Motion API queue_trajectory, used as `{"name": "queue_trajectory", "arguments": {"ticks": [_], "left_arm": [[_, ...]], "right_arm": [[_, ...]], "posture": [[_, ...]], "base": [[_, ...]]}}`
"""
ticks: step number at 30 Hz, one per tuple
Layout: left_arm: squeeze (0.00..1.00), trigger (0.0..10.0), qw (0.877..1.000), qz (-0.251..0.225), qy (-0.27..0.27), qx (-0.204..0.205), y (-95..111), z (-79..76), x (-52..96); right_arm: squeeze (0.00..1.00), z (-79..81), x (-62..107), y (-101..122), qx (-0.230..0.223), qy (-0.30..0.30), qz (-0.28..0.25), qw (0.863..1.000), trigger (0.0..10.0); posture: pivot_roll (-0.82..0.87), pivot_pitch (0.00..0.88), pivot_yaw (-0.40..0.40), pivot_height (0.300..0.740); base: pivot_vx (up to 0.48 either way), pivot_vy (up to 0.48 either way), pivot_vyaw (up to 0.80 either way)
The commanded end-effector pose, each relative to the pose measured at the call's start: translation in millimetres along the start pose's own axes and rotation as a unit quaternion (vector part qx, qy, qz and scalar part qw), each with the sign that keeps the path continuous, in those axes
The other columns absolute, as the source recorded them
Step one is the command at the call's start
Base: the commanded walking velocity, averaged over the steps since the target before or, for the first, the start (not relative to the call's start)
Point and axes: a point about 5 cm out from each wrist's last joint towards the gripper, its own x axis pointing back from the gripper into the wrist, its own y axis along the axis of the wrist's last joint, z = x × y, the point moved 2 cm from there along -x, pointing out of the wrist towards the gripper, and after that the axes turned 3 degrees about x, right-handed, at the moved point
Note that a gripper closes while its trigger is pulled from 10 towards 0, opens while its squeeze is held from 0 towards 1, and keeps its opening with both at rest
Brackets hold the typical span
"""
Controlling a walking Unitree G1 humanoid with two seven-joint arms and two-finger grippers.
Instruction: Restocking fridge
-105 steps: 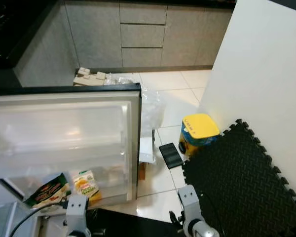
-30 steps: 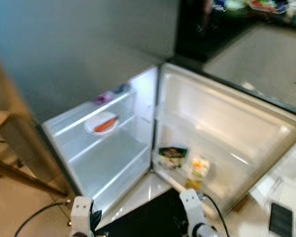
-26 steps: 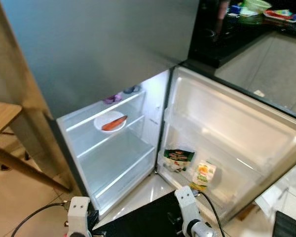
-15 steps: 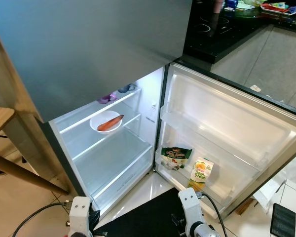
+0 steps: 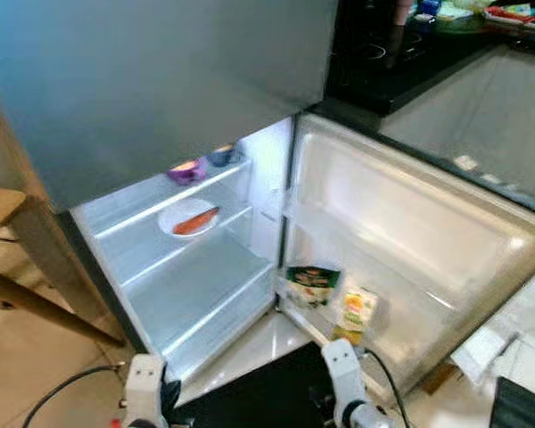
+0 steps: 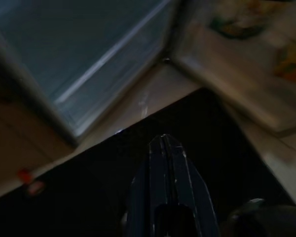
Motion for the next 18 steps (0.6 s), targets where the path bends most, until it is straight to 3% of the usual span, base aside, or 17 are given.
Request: {"name": "queue_trajectory", "arguments": {"ticks": [1, 6, 18], "left_arm": [[0.0, 10.0, 1.0, 0.014, -0.001, -0.002, -6.7, -0.2, 3.0], [0.0, 10.0, 1.0, 0.015, 0.001, -0.001, -7.8, 0.1, 3.8], [0.0, 10.0, 1.0, 0.01, 0.007, 0.005, -6.9, 1.2, 4.1]], "right_arm": [[0.0, 0.5, 0.1, -1.4, -0.009, -0.003, 0.003, 1.0, 10.0], [0.0, -0.8, 0.6, -2.2, -0.007, -0.003, 0.004, 1.0, 10.0], [0.0, -2.1, 1.4, -3.3, -0.006, -0.004, 0.006, 1.0, 10.0]], "posture": [[-0.07, 0.026, -0.071, 0.713], [-0.07, 0.02, -0.076, 0.713], [-0.07, 0.015, -0.075, 0.713]], "base": [[0.0, -0.33, 0.0], [0.0, -0.3, 0.0], [0.0, 0.0, 0.0]]}}
